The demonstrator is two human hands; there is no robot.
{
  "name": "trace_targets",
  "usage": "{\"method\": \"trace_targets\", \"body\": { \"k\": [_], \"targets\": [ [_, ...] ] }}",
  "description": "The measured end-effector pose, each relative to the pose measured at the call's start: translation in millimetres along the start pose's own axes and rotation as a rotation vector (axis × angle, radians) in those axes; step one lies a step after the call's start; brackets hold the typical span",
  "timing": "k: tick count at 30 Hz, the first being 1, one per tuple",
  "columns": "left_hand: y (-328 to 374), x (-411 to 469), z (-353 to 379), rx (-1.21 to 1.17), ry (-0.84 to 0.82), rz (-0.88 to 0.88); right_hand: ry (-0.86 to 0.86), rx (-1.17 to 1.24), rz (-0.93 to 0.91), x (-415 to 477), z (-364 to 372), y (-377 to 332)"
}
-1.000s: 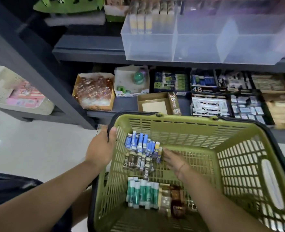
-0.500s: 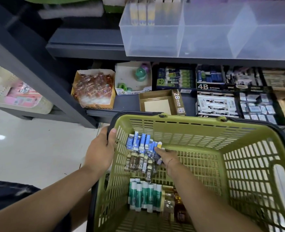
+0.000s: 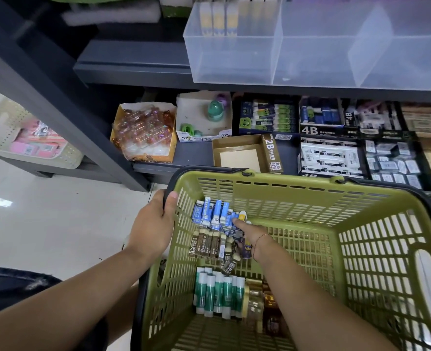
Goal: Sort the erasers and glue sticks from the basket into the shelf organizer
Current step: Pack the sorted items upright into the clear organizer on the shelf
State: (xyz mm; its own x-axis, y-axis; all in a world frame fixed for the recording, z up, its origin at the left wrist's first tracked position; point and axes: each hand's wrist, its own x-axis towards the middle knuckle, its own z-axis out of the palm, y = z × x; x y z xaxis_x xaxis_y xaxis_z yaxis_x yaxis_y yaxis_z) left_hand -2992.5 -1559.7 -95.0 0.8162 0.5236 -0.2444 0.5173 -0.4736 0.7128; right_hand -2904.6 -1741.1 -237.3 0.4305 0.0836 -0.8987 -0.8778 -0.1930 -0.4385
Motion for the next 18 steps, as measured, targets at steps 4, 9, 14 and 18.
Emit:
{"method": "trace_targets", "body": {
  "k": [4, 9, 14, 18],
  "targets": [
    [1, -1, 0, -0.002, -0.001, 0.011, -0.095, -0.037, -0.001, -2, -4, -2],
    [0, -2, 0, -0.004, -0.004, 0.020, -0.146, 0.030, 0.044, -7, -20, -5],
    [1, -1, 0, 0.033, 0.005, 0.027, -0.191, 0.062, 0.057, -16, -41, -3],
    [0, 0, 1, 0.071, 0.010, 0.009, -0.220, 0.073, 0.029, -29, -61, -1]
  ]
}}
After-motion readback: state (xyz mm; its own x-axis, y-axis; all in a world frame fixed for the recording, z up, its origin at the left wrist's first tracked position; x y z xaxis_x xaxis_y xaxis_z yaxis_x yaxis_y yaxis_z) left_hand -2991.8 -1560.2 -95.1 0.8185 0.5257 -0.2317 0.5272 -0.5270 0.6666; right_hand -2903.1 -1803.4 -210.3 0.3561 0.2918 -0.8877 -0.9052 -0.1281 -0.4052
